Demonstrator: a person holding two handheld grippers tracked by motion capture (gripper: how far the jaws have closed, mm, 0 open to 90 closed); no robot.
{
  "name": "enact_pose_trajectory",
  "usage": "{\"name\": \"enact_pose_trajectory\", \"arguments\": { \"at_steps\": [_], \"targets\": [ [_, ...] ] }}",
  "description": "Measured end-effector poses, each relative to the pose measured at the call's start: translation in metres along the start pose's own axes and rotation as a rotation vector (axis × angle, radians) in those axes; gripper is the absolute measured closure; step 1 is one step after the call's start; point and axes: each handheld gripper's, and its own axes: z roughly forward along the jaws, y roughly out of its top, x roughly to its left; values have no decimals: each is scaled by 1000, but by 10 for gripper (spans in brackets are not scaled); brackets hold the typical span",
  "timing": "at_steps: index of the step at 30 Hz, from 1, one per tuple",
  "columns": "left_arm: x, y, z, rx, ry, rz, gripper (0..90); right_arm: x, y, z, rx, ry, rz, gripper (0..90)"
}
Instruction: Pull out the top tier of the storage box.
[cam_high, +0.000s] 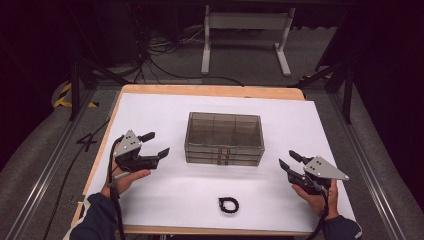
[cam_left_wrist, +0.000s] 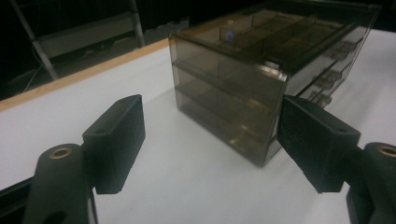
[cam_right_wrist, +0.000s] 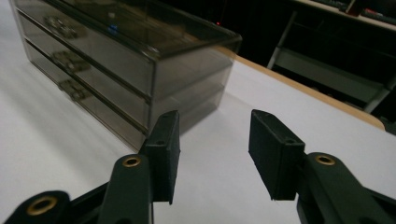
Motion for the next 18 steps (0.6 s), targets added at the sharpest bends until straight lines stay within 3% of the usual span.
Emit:
{"name": "enact_pose_trajectory", "arguments": {
  "at_steps": [10,15,18],
  "targets": [
    [-10,23,16,-28,-46,22,309,30,19,13,-20,66,-78,606],
    [-13,35,31,-18,-83,63,532,33,22,17,-20,83,-88,654],
    [-15,41,40,4,-82,117,728,39,26,22,-13,76,-120,715]
  ]
}}
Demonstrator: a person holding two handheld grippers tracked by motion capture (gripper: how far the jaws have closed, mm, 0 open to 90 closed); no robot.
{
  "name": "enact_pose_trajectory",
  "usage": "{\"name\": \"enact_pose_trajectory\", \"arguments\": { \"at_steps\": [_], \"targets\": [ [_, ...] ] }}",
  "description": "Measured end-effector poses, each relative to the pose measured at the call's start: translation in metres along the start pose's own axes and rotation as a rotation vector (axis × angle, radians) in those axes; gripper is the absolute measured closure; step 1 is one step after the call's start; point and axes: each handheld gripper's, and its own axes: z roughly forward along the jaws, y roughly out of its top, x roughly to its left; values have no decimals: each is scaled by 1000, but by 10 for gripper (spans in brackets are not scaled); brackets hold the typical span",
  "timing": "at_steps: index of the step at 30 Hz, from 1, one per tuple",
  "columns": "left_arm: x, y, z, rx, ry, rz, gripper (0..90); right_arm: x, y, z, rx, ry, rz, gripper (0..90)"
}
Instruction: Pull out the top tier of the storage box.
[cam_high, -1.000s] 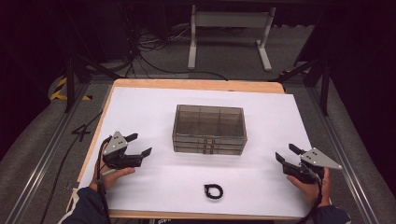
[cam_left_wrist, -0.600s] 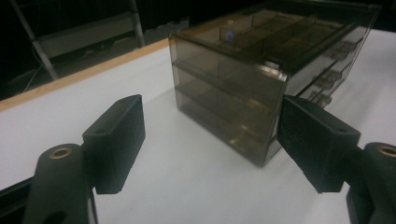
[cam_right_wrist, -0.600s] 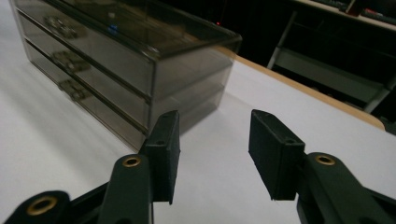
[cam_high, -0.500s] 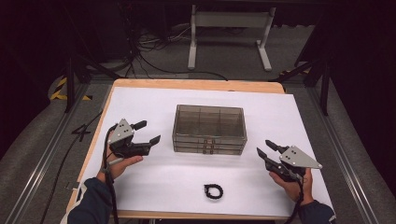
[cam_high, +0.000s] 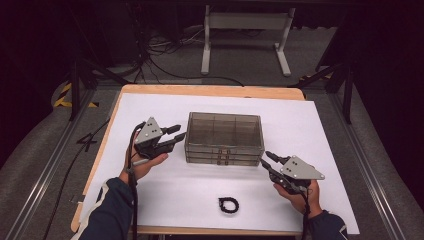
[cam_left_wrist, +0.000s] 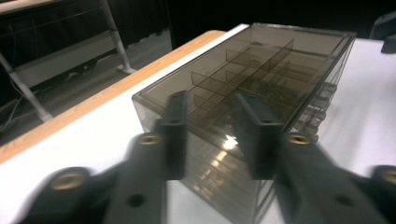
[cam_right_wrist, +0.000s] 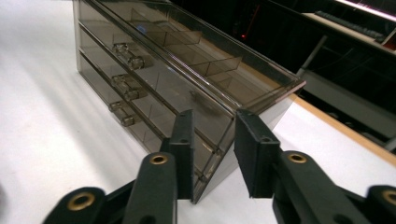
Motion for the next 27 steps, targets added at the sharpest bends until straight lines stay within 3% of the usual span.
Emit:
{"name": "enact_pose_trajectory", "arguments": {
  "at_steps": [2,6,11,16,21,27],
  "targets": [
    [-2,3,8,35,4,28,831,5,4,4,-6,5,-23,746],
    [-2,6,19,80,20,40,892,15,13,12,-15,5,-63,732],
    [-1,5,29,107,17,42,896,39,27,28,-28,12,-168,699],
    [-1,3,34,98,20,15,896,59,34,48,-11,11,-271,704],
    [0,4,35,102,22,24,896,69,38,62,23,1,-329,706],
    [1,4,36,105,18,9,897,77,40,75,81,-84,-424,739]
  ]
}}
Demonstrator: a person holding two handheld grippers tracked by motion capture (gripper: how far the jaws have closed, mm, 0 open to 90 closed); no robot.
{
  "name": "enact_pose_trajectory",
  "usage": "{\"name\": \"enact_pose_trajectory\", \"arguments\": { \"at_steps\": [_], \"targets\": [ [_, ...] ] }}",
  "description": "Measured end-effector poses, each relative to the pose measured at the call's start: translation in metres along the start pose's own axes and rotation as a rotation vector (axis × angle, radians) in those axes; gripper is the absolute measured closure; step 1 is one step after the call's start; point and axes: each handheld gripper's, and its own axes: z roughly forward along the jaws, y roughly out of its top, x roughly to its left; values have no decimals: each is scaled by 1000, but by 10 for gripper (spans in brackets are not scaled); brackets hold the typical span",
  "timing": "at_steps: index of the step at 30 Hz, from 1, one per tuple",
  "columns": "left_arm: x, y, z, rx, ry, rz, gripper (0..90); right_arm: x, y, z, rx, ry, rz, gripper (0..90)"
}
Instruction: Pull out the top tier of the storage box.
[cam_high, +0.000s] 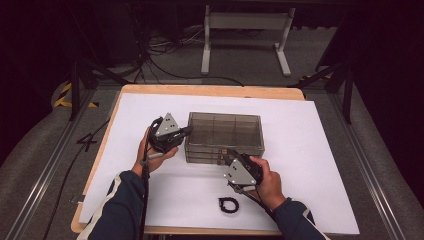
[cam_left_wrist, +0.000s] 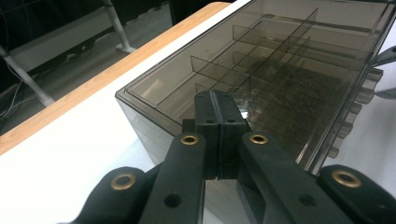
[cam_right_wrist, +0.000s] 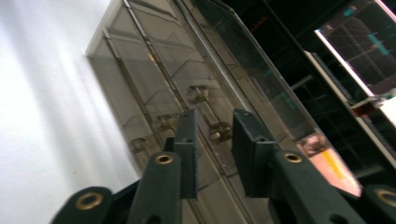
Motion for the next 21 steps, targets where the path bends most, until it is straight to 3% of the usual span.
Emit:
{"name": "enact_pose_trajectory", "arguments": {
  "at_steps": [3,6,7,9,13,14,18,21],
  "targets": [
    [0,0,0,-6,-5,-10,896,2,2,0,13,-20,-21,742],
    [0,0,1,-3,-5,-12,896,13,10,2,88,-84,-155,749],
    [0,1,2,-2,-5,-13,896,17,12,3,90,-115,-223,737],
    [0,1,2,-1,-2,-7,896,23,15,5,115,-140,-298,731],
    [1,1,2,-3,-5,-9,895,30,17,7,134,-193,-346,748],
    [1,1,2,-2,-5,-7,896,34,17,9,142,-223,-386,750],
    [2,0,2,-9,-9,-15,896,41,20,12,169,-271,-471,772],
    [2,0,3,-12,-7,-12,896,45,20,14,186,-299,-501,796]
  ]
}}
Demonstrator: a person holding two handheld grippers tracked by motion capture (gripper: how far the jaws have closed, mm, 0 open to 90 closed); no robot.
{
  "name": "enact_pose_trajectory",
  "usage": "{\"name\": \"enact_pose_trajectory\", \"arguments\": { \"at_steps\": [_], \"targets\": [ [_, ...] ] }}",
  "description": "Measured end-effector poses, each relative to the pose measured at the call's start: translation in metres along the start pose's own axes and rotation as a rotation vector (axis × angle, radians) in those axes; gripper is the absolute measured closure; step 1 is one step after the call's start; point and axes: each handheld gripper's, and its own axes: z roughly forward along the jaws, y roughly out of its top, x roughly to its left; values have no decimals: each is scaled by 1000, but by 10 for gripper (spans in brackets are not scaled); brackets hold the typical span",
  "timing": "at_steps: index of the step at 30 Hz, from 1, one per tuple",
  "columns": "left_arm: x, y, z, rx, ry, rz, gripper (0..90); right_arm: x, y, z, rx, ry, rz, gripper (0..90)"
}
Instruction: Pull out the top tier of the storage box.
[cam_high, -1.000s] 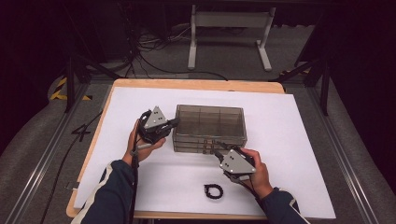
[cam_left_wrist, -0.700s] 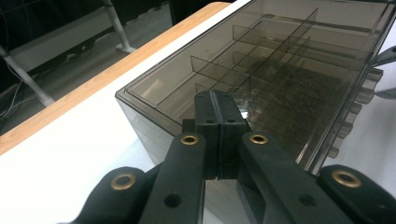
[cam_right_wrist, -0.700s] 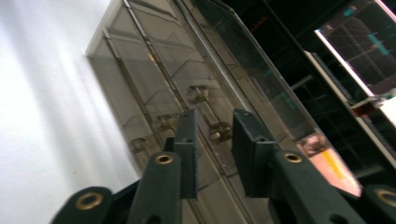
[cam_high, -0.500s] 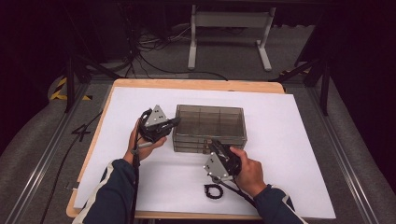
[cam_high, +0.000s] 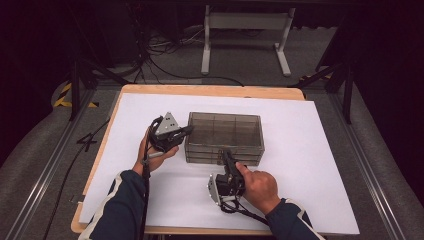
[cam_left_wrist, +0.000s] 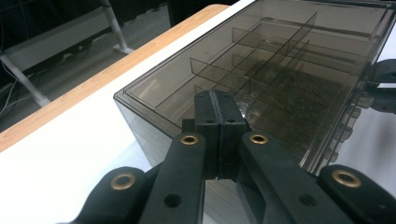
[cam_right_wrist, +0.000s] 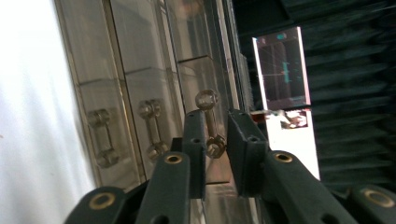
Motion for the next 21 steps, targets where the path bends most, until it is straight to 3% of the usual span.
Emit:
{"name": "enact_pose_trajectory", "arguments": {
  "at_steps": [6,11,15,21],
  "targets": [
    [-1,1,1,3,1,2,896,6,4,0,31,-34,-51,804],
    [-2,1,1,9,4,-1,897,4,6,0,45,-25,-46,806],
    [-1,3,1,15,8,23,897,2,5,-1,45,-15,-45,806],
    [-2,2,1,14,8,7,897,3,6,-5,46,-15,-40,806]
  ]
}}
